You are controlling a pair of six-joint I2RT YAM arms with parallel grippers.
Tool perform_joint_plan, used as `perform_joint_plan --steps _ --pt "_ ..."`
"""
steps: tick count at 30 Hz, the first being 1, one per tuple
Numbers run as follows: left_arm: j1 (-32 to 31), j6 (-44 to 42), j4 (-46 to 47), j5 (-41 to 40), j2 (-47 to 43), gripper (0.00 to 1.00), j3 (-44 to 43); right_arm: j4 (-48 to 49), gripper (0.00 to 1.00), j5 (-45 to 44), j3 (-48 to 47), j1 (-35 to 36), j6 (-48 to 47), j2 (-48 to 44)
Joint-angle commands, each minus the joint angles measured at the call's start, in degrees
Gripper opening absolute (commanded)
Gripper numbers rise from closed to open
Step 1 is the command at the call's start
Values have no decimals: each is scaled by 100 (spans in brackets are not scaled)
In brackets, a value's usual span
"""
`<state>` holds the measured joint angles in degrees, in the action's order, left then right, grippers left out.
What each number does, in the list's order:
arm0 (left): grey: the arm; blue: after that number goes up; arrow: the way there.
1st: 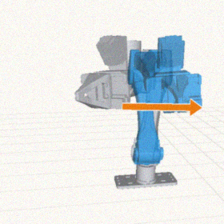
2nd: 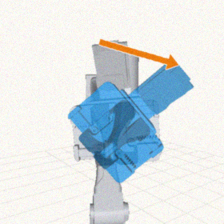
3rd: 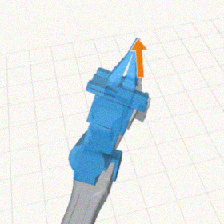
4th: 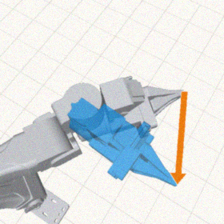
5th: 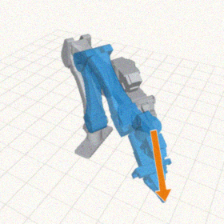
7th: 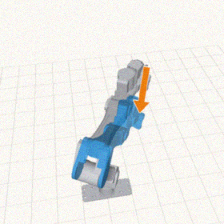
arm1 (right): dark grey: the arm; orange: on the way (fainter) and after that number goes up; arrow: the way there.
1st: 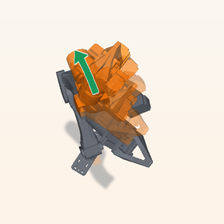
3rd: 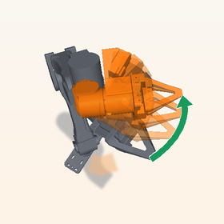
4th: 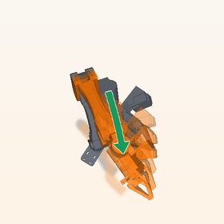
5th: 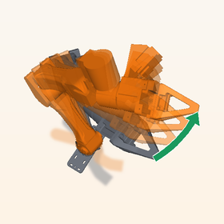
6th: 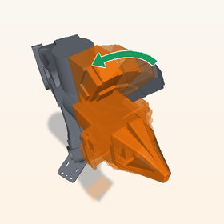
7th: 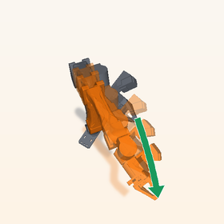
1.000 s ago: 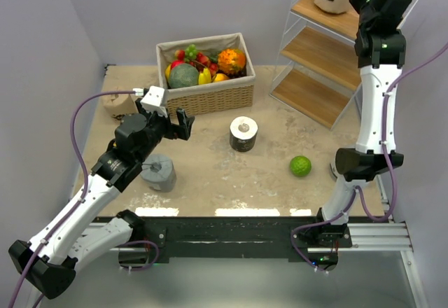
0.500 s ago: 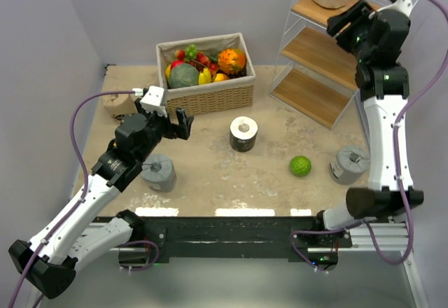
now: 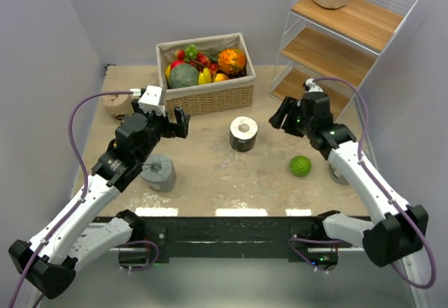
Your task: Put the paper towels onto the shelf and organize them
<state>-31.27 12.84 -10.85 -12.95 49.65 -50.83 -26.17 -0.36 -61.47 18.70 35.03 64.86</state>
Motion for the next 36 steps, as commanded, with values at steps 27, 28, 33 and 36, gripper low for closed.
perform_joint_plan --steps 27,28,33,36 --pt "-37 -10 171 -305 -16 100 73 1264 71 -25 -154 907 22 2548" --pt "-37 -10 180 -305 -17 100 73 1273 71 -17 -163 907 31 2575" --pt "-29 -18 171 -296 -34 100 73 1290 59 -104 -207 960 66 2725" --pt "-37 -18 171 -287 -52 100 73 1290 47 -280 -137 960 162 2664"
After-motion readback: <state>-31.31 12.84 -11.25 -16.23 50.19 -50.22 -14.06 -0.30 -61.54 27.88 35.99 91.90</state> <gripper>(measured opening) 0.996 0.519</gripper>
